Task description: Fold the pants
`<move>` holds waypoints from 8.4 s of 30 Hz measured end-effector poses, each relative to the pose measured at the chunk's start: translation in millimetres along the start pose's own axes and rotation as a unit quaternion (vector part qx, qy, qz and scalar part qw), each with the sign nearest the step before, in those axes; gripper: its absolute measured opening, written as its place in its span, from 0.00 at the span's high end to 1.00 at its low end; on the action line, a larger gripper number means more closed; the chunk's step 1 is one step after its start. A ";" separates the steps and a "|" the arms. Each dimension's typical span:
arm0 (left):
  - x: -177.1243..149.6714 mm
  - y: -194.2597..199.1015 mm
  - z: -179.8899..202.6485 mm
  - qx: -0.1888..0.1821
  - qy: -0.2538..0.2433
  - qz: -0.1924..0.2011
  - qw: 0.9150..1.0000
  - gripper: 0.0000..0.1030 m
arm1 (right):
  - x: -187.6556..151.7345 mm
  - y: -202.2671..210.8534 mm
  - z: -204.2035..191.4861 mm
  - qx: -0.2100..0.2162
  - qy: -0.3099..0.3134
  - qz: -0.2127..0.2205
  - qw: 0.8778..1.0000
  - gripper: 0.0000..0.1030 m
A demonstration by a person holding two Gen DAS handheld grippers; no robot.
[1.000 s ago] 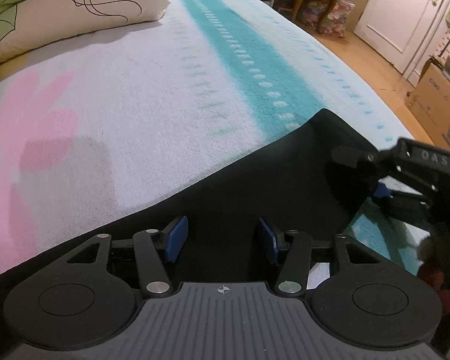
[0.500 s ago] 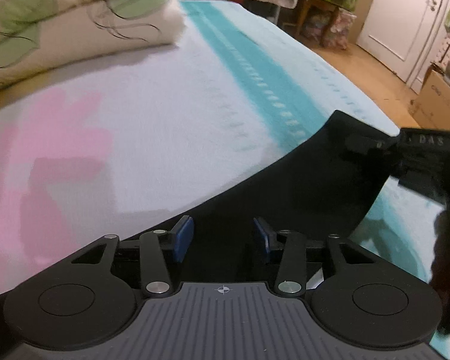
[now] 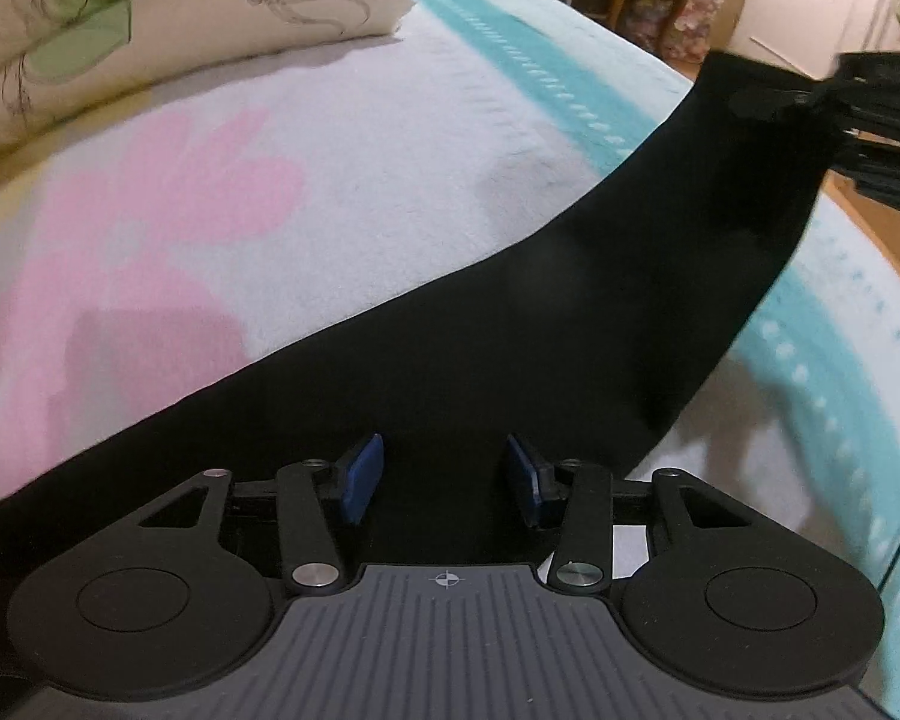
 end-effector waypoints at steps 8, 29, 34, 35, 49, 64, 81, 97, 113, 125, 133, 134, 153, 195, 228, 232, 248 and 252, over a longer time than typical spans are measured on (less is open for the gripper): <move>-16.1 37.3 -57.7 0.009 0.064 0.026 0.998 0.58 | -30.0 20.4 -100.0 0.003 0.148 0.019 0.989 0.86; -70.7 87.3 -193.0 0.082 0.186 0.044 0.978 0.58 | -239.1 -49.3 -229.1 -0.009 0.358 -0.084 0.930 0.86; -72.0 91.1 -190.7 0.075 0.184 0.050 0.979 0.58 | -246.1 -55.6 -229.5 -0.018 0.365 -0.082 0.927 0.86; -72.4 92.0 -190.3 0.074 0.183 0.051 0.979 0.58 | -245.2 -57.6 -229.0 -0.018 0.365 -0.081 0.927 0.86; -66.6 105.4 -187.5 0.088 0.181 0.062 0.978 0.58 | -248.8 -70.5 -219.2 -0.068 0.371 -0.058 0.924 0.75; -41.6 118.8 -148.5 0.067 0.149 0.071 0.984 0.57 | -235.0 -24.0 -224.0 0.083 0.308 -0.089 0.943 0.56; -28.8 73.5 -68.3 0.027 0.092 0.025 0.995 0.56 | -126.5 22.4 -118.9 -0.001 0.216 -0.003 0.976 0.93; -26.5 61.4 -65.6 0.030 0.100 0.023 0.994 0.56 | -179.7 -46.9 -121.1 -0.036 0.325 -0.093 0.940 0.94; -49.5 31.0 -81.5 0.058 0.093 0.012 0.994 0.57 | -128.8 -51.2 -134.8 -0.008 0.290 -0.066 0.955 0.92; -58.1 34.2 -83.1 0.047 0.078 0.027 0.996 0.57 | -127.5 -28.8 -116.5 -0.008 0.247 -0.063 0.967 0.84; -62.9 41.0 -80.7 0.035 0.068 0.038 0.996 0.57 | -185.9 -20.9 -107.8 -0.054 0.343 -0.087 0.934 0.83; -63.8 44.8 -83.4 0.022 0.075 0.033 0.996 0.57 | -181.1 -19.8 -111.8 -0.055 0.342 -0.089 0.934 0.82; -223.6 231.3 -176.0 0.113 0.152 -0.076 0.979 0.57 | -228.5 67.7 -205.2 0.015 0.304 -0.103 0.947 0.60; -259.7 148.6 -211.1 0.093 0.217 -0.008 0.972 0.57 | -394.8 -31.0 -315.1 0.109 0.423 -0.233 0.869 0.95; -290.7 174.8 -266.0 0.078 0.282 0.034 0.956 0.55 | -399.4 -32.5 -327.0 0.075 0.437 -0.257 0.859 0.87; -311.7 188.1 -313.9 0.093 0.352 0.043 0.930 0.55 | -398.9 -32.9 -323.9 0.078 0.439 -0.260 0.856 0.87; -343.0 176.0 -393.6 0.074 0.436 0.059 0.895 0.26 | -399.1 -35.9 -327.1 0.073 0.444 -0.265 0.853 0.87; -338.4 174.9 -399.4 0.071 0.443 0.077 0.890 0.21 | -399.3 -35.7 -328.3 0.072 0.445 -0.264 0.853 0.87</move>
Point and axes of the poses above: each gripper's, at about its wrist camera, not at the fingertips, and y roughly against the way its jaws point, z to its right, x to its top, the point moved 8 cm from there along -y, roughly the way its jaws point, and after that the axes turned 13 degrees about -z, right-handed, at the moved point
